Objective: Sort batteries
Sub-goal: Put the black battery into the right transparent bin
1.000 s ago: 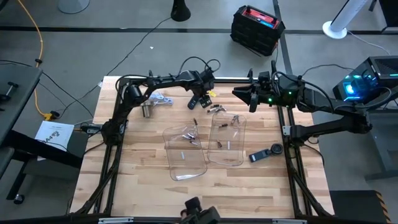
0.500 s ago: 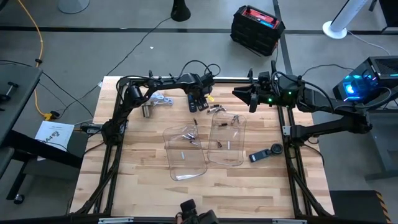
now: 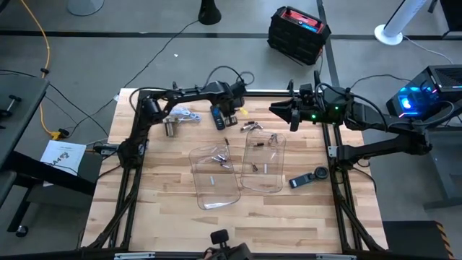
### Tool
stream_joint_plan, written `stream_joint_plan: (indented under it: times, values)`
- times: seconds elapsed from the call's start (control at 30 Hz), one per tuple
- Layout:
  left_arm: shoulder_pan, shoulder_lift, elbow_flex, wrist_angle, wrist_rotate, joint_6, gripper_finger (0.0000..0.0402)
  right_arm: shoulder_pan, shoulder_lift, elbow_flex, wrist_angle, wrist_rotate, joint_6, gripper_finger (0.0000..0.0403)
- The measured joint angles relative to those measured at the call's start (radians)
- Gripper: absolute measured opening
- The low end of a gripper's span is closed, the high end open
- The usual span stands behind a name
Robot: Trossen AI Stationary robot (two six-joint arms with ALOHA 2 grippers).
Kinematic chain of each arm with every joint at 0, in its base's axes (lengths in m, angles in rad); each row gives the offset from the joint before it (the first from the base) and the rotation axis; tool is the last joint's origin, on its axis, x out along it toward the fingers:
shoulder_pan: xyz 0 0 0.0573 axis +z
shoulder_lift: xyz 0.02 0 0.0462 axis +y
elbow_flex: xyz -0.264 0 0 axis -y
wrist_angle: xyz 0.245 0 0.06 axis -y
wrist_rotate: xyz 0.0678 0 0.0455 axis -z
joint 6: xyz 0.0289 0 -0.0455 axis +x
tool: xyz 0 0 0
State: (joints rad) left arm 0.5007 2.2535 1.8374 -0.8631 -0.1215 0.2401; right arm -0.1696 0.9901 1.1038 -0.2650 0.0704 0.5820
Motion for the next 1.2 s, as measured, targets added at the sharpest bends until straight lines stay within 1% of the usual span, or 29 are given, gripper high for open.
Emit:
stream_joint_plan:
  times: [0.1, 0.2, 0.33, 0.4, 0.57, 0.67, 0.73, 0.87, 0.93, 1.1, 1.2]
  values:
    - [0.004, -0.061, 0.004, 0.063, 0.020, 0.007, 0.0028, 0.000, 0.000, 0.000, 0.000, 0.000, -0.012, 0.0126]
    - [0.002, -0.110, 0.003, 0.104, 0.083, 0.015, 0.0028, 0.000, 0.000, 0.000, 0.000, 0.000, -0.014, 0.0126]
    - [-0.050, -0.165, 0.005, 0.176, 0.266, 0.001, 0.0028, 0.000, 0.000, 0.000, 0.000, 0.000, -0.023, 0.0126]
    - [-0.104, -0.165, 0.005, 0.197, 0.305, 0.004, 0.0028, 0.000, 0.000, 0.000, 0.001, 0.000, -0.032, 0.0126]
    - [-0.264, -0.159, -0.021, 0.248, 0.304, 0.053, 0.0028, 0.000, 0.000, 0.000, 0.001, -0.001, -0.032, 0.0126]
    - [-0.343, -0.161, -0.022, 0.238, 0.289, 0.069, 0.0028, 0.000, 0.000, 0.000, 0.001, -0.013, -0.032, 0.0126]
    - [-0.378, -0.160, -0.023, 0.235, 0.281, 0.068, 0.0028, 0.000, 0.000, 0.000, 0.001, -0.015, -0.032, 0.0126]
    - [-0.409, -0.138, -0.024, 0.239, 0.264, 0.053, 0.0031, 0.000, 0.000, 0.000, 0.001, -0.016, -0.032, 0.0126]
    - [-0.414, -0.112, -0.027, 0.230, 0.227, 0.051, 0.0058, 0.000, 0.000, 0.000, 0.001, -0.016, -0.032, 0.0126]
    - [-0.386, -0.110, -0.009, 0.224, 0.161, 0.013, 0.0165, 0.000, -0.001, 0.000, 0.007, -0.020, -0.032, 0.0126]
    - [-0.343, -0.110, 0.034, 0.136, 0.149, 0.017, 0.0218, 0.000, -0.002, 0.000, 0.025, -0.020, -0.032, 0.0126]
